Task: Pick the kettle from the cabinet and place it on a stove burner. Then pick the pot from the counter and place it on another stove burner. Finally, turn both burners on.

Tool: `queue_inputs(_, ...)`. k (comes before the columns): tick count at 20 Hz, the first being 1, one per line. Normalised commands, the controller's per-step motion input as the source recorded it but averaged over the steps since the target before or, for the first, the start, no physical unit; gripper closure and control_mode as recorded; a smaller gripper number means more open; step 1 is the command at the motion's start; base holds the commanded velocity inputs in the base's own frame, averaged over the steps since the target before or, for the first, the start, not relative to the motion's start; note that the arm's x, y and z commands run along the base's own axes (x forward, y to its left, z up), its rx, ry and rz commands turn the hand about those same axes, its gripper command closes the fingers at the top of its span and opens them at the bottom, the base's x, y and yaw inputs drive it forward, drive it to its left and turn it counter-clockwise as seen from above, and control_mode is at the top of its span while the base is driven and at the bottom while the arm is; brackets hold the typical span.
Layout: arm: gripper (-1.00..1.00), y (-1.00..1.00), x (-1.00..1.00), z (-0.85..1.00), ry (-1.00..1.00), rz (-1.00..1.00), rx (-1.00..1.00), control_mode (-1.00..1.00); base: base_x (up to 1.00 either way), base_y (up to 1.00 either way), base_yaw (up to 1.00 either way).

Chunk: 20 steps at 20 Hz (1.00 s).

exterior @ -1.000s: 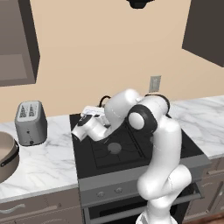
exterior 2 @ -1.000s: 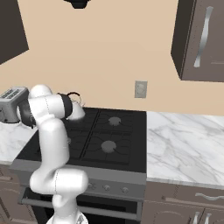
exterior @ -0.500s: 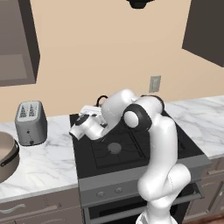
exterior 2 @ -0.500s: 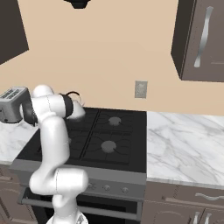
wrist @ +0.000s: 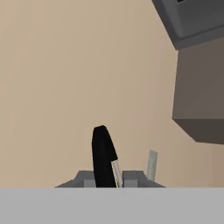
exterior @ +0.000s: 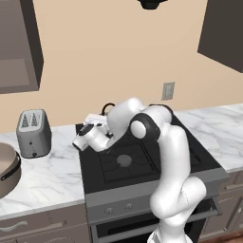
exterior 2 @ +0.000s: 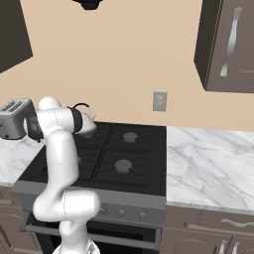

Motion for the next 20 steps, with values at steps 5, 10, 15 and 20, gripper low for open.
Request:
queue_inputs(5, 1.00, 0.01, 0.00, -0.25, -0.01, 0.00, 0.00, -1.00, 0.00, 0.00, 0.00)
queue_inputs(10, -1.00, 0.00, 0.00, -0.21, -0.05, 0.00, 0.00, -1.00, 0.00, 0.00, 0.00)
queue_inputs(15, -1.00, 0.00, 0.00, -0.11, -0.07, 0.00, 0.00, -1.00, 0.00, 0.00, 0.00)
queue_inputs(20, -1.00, -0.06, -0.03, -0.07, -0.08, 0.00, 0.00, -1.00, 0.00, 0.00, 0.00)
